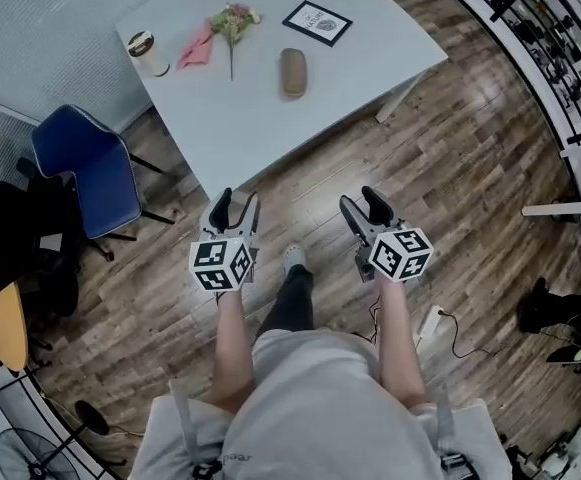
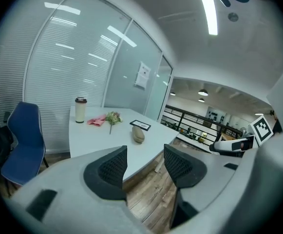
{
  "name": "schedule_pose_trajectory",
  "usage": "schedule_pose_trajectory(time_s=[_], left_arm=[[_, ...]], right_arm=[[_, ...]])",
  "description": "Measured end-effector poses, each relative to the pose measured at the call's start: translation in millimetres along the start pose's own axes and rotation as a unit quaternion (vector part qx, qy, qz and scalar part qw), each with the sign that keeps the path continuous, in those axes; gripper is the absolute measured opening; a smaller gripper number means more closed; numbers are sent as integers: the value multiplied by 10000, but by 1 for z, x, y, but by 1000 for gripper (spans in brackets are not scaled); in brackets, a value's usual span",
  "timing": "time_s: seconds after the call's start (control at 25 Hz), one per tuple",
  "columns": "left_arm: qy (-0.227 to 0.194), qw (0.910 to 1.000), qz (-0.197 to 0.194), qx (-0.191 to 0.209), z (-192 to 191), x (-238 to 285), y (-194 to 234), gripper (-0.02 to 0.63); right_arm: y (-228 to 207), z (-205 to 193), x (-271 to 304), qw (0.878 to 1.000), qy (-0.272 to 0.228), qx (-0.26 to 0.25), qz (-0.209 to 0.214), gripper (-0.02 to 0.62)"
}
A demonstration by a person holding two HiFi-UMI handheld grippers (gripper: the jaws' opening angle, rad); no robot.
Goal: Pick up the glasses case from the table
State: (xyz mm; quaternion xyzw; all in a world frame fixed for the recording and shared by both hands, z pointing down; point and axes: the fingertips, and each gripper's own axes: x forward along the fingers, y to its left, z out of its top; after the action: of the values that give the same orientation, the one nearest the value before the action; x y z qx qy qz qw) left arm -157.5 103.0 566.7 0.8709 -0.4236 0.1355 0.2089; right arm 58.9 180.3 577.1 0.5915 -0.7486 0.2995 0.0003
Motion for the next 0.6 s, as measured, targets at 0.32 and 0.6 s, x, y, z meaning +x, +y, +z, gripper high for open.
schedule_pose_trajectory(time_s=[0.32, 0.6], left_arm=[[-290, 9983, -375, -338, 45, 36, 36, 238], [-348, 9974, -578, -249, 51, 48, 29, 247]], right_arm=[[-10, 36, 53, 9997, -72, 145, -183, 250], [-19, 35, 61, 9996, -22, 168, -234, 276]])
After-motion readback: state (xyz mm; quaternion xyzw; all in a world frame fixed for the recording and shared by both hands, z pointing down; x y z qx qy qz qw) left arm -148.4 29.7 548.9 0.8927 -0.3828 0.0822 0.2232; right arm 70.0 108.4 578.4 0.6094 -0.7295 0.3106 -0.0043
